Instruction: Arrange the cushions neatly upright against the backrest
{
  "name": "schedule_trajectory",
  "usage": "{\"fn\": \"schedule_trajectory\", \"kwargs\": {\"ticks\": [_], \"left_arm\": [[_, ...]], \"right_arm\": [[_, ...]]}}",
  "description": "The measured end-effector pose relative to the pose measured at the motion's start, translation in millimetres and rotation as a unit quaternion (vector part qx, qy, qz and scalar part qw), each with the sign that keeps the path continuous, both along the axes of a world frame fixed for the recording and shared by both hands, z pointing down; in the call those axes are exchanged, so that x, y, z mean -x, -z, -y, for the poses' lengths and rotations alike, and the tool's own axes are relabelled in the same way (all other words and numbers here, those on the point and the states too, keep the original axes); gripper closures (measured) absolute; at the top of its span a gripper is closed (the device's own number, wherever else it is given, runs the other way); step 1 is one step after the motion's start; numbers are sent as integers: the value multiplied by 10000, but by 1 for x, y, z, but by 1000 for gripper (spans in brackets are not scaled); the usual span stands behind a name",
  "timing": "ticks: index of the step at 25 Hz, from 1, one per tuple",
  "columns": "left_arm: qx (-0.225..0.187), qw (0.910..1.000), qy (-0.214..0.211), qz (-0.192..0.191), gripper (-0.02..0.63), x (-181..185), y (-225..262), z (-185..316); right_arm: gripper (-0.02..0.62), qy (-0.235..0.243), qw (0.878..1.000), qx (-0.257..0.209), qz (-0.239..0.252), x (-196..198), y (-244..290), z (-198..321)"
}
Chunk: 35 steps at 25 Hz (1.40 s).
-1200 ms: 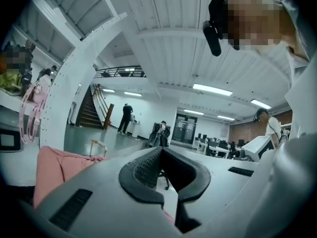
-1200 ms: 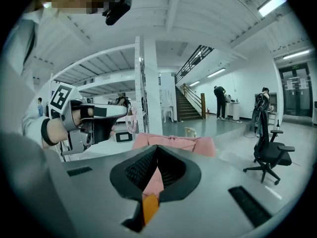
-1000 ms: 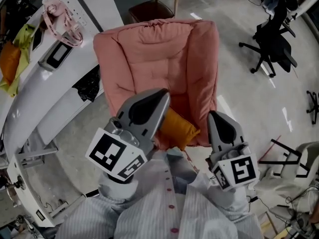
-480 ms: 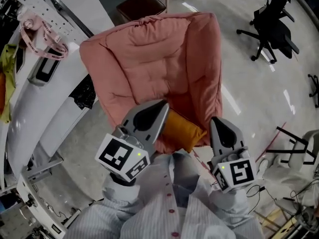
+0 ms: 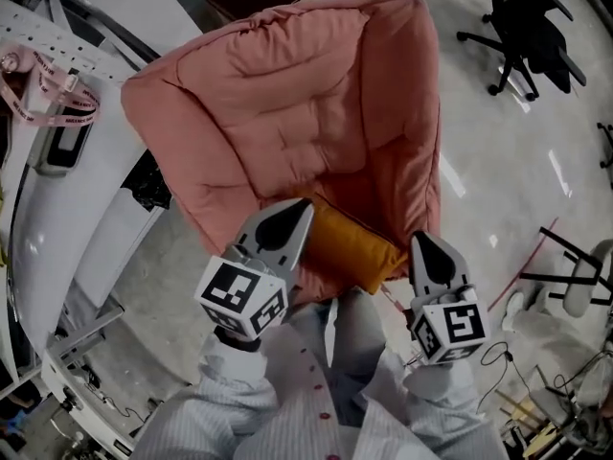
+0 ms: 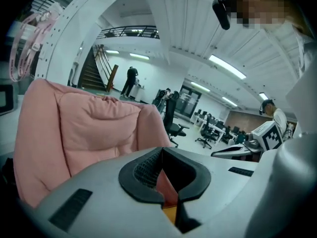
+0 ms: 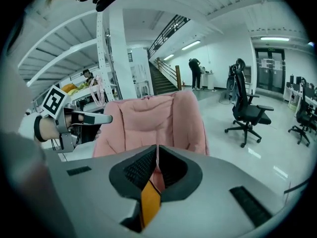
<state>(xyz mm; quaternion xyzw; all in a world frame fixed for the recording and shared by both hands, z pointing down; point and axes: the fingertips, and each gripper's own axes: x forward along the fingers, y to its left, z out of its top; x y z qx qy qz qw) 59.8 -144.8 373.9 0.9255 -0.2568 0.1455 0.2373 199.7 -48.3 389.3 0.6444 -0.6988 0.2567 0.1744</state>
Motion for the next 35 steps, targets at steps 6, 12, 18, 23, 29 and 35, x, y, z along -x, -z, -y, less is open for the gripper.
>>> {"fn": "schedule_trajectory", "kwargs": {"ticks": [6, 12, 18, 23, 29, 35], "left_arm": [[368, 9988, -145, 296, 594, -14, -63, -2], [579, 9968, -125, 544, 594, -15, -119, -1], [736, 9942, -10, 779, 592, -5, -164, -1], [951, 9907, -15, 969, 522, -1, -198, -3], [1101, 9874, -56, 1138, 465, -1, -234, -5], [1347, 9816, 92, 1352, 428, 12, -273, -3]], "right_arm": [[580, -172, 9978, 590, 227, -21, -68, -22], [578, -269, 9932, 1067, 380, -23, -125, -45], [542, -460, 9869, 1390, 684, -18, -173, -66], [501, -794, 9792, 1644, 885, -24, -207, -83], [486, -1184, 9698, 1891, 986, -37, -243, -104], [455, -1576, 9599, 2029, 1119, -39, -262, -125]]}}
